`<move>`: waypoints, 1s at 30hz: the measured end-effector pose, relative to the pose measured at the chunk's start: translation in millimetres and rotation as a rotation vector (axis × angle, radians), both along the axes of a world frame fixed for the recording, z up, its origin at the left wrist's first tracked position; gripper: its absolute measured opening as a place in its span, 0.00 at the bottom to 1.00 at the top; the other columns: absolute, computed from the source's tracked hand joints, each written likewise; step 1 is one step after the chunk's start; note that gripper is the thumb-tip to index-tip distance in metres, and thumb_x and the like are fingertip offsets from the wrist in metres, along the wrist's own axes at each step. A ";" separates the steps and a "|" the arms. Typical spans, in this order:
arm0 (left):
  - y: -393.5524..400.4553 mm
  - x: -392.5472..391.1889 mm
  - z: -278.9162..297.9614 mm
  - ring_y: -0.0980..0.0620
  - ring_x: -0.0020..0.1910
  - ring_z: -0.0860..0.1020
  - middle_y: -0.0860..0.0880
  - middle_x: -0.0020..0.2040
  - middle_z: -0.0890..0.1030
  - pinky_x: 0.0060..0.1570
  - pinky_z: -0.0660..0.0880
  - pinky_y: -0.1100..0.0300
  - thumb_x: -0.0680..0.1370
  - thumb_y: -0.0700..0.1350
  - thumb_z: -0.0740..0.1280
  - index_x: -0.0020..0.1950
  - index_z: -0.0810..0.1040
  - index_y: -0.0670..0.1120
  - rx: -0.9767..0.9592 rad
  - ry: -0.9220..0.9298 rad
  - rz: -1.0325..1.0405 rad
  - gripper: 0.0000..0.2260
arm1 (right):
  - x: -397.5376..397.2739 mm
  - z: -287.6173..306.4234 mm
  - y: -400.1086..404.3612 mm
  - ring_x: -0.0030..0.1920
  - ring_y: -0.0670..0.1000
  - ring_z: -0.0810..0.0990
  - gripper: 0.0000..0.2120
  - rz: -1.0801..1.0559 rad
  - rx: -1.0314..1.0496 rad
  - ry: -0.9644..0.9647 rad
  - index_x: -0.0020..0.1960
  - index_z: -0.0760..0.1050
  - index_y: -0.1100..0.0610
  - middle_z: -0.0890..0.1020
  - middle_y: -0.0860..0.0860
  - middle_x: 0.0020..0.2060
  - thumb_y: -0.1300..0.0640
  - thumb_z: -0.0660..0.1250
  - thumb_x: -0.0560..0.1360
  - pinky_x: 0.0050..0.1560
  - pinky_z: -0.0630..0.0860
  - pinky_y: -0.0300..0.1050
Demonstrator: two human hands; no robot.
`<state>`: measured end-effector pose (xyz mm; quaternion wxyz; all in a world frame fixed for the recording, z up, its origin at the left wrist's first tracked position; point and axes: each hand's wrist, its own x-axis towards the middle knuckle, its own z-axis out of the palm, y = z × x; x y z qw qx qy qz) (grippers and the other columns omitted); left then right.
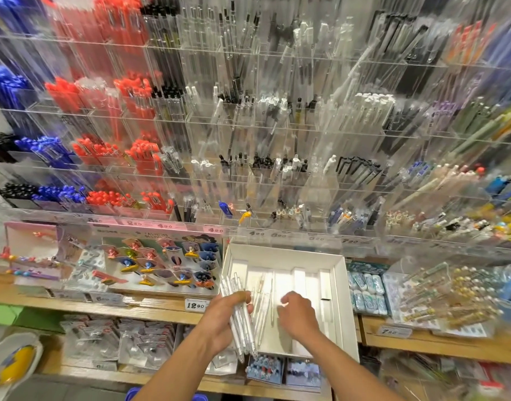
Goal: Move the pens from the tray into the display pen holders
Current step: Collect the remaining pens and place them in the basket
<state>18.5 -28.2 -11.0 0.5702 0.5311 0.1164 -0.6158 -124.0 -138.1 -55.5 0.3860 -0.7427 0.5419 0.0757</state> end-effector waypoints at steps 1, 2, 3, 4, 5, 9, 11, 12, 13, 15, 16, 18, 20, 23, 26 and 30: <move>-0.6 1.0 -0.5 0.48 0.33 0.79 0.41 0.38 0.79 0.43 0.77 0.46 0.69 0.36 0.72 0.58 0.75 0.34 -0.005 0.014 0.000 0.18 | -0.6 -8.3 -4.4 0.45 0.49 0.75 0.09 0.056 -0.028 0.124 0.58 0.73 0.57 0.79 0.52 0.53 0.60 0.62 0.78 0.42 0.70 0.39; -1.5 1.8 -0.5 0.48 0.33 0.79 0.41 0.38 0.79 0.42 0.77 0.47 0.70 0.36 0.72 0.56 0.76 0.35 -0.012 0.022 0.002 0.16 | 0.3 -14.6 -6.0 0.47 0.50 0.77 0.10 0.109 -0.046 0.216 0.58 0.72 0.58 0.78 0.52 0.53 0.62 0.62 0.77 0.42 0.69 0.39; -2.7 2.5 -0.1 0.48 0.33 0.79 0.42 0.38 0.79 0.41 0.77 0.48 0.69 0.36 0.72 0.55 0.76 0.35 -0.018 0.027 0.005 0.16 | 2.8 -19.9 -4.9 0.49 0.51 0.78 0.11 0.159 -0.061 0.285 0.58 0.72 0.58 0.78 0.53 0.52 0.64 0.62 0.75 0.41 0.69 0.40; -3.6 2.8 1.2 0.48 0.33 0.79 0.42 0.39 0.80 0.40 0.77 0.49 0.67 0.37 0.72 0.54 0.77 0.36 -0.020 0.031 0.010 0.16 | 5.8 -25.0 -2.5 0.49 0.52 0.79 0.13 0.199 -0.072 0.336 0.58 0.72 0.58 0.79 0.52 0.51 0.66 0.62 0.74 0.41 0.69 0.41; -4.6 3.2 1.8 0.48 0.33 0.78 0.42 0.39 0.80 0.39 0.77 0.50 0.66 0.37 0.72 0.53 0.77 0.36 -0.018 0.033 0.017 0.16 | 8.7 -30.8 0.4 0.48 0.51 0.79 0.14 0.224 -0.081 0.367 0.58 0.72 0.58 0.79 0.52 0.51 0.67 0.62 0.73 0.40 0.69 0.41; -3.4 4.7 -1.7 0.48 0.33 0.79 0.42 0.39 0.81 0.38 0.78 0.51 0.69 0.36 0.72 0.55 0.78 0.36 0.010 0.027 0.024 0.15 | 15.5 -49.8 9.4 0.39 0.49 0.73 0.15 0.130 -0.079 0.362 0.60 0.69 0.58 0.79 0.50 0.46 0.68 0.61 0.75 0.38 0.69 0.41; -1.2 6.6 -5.3 0.47 0.35 0.80 0.42 0.40 0.81 0.43 0.78 0.48 0.73 0.35 0.71 0.57 0.78 0.35 0.024 0.011 0.024 0.13 | 16.2 -52.1 6.7 0.41 0.49 0.75 0.14 0.058 -0.056 0.311 0.60 0.69 0.59 0.79 0.50 0.46 0.67 0.60 0.76 0.38 0.70 0.40; -0.2 7.5 -5.7 0.47 0.36 0.81 0.41 0.41 0.82 0.46 0.78 0.47 0.73 0.35 0.71 0.58 0.78 0.35 0.029 0.004 0.023 0.13 | 16.0 -50.7 4.2 0.42 0.49 0.76 0.13 0.059 -0.038 0.285 0.60 0.69 0.59 0.79 0.50 0.46 0.66 0.62 0.76 0.38 0.70 0.40; 0.8 8.0 -5.5 0.47 0.36 0.81 0.41 0.42 0.82 0.47 0.77 0.46 0.72 0.35 0.72 0.58 0.78 0.35 0.031 -0.002 0.021 0.15 | 15.5 -47.8 1.8 0.42 0.49 0.77 0.12 0.067 -0.017 0.259 0.59 0.70 0.59 0.78 0.50 0.45 0.63 0.63 0.77 0.38 0.71 0.40; 1.7 8.0 -4.2 0.47 0.36 0.81 0.41 0.42 0.82 0.48 0.77 0.46 0.67 0.37 0.75 0.57 0.79 0.35 0.028 -0.006 0.012 0.19 | 15.0 -37.1 -2.2 0.42 0.48 0.76 0.11 0.049 0.047 0.152 0.58 0.70 0.58 0.76 0.49 0.45 0.57 0.65 0.77 0.40 0.72 0.39; 1.8 7.8 -3.1 0.47 0.36 0.81 0.41 0.41 0.82 0.47 0.78 0.47 0.65 0.38 0.75 0.56 0.79 0.35 0.025 -0.007 0.010 0.20 | 14.6 -29.7 -3.3 0.44 0.48 0.77 0.12 0.008 0.090 0.065 0.58 0.71 0.56 0.77 0.49 0.47 0.56 0.66 0.76 0.41 0.72 0.39; 1.3 7.3 -2.2 0.47 0.36 0.81 0.42 0.41 0.82 0.46 0.79 0.46 0.64 0.39 0.76 0.55 0.79 0.35 0.018 -0.012 0.003 0.21 | 13.3 -11.0 -2.2 0.43 0.46 0.79 0.13 -0.099 0.164 -0.131 0.58 0.73 0.53 0.79 0.47 0.47 0.54 0.68 0.74 0.39 0.72 0.37; 0.2 6.5 0.6 0.45 0.36 0.81 0.42 0.39 0.82 0.49 0.79 0.43 0.64 0.42 0.78 0.53 0.79 0.36 0.013 -0.015 -0.026 0.21 | 12.7 10.2 3.3 0.38 0.45 0.81 0.11 -0.138 0.203 -0.295 0.54 0.75 0.48 0.81 0.48 0.43 0.52 0.69 0.73 0.35 0.72 0.36; -0.1 4.4 7.1 0.39 0.44 0.84 0.36 0.49 0.82 0.46 0.80 0.41 0.68 0.44 0.78 0.60 0.75 0.35 -0.003 0.006 -0.036 0.26 | 13.5 38.2 20.7 0.31 0.45 0.81 0.09 -0.066 0.267 -0.454 0.51 0.76 0.45 0.83 0.49 0.38 0.51 0.72 0.72 0.33 0.75 0.36; 0.8 2.1 8.7 0.30 0.57 0.79 0.31 0.67 0.73 0.53 0.76 0.31 0.71 0.41 0.77 0.76 0.61 0.40 -0.003 0.004 0.010 0.38 | 17.4 52.1 37.1 0.30 0.45 0.81 0.08 -0.016 0.254 -0.502 0.49 0.76 0.48 0.82 0.51 0.39 0.51 0.73 0.72 0.32 0.74 0.35; 6.5 2.4 11.7 0.30 0.55 0.80 0.29 0.60 0.77 0.53 0.77 0.34 0.71 0.35 0.75 0.70 0.67 0.30 -0.013 0.009 -0.026 0.31 | 20.4 51.9 40.5 0.31 0.46 0.81 0.09 0.025 0.274 -0.536 0.46 0.78 0.53 0.82 0.49 0.36 0.52 0.75 0.71 0.33 0.75 0.35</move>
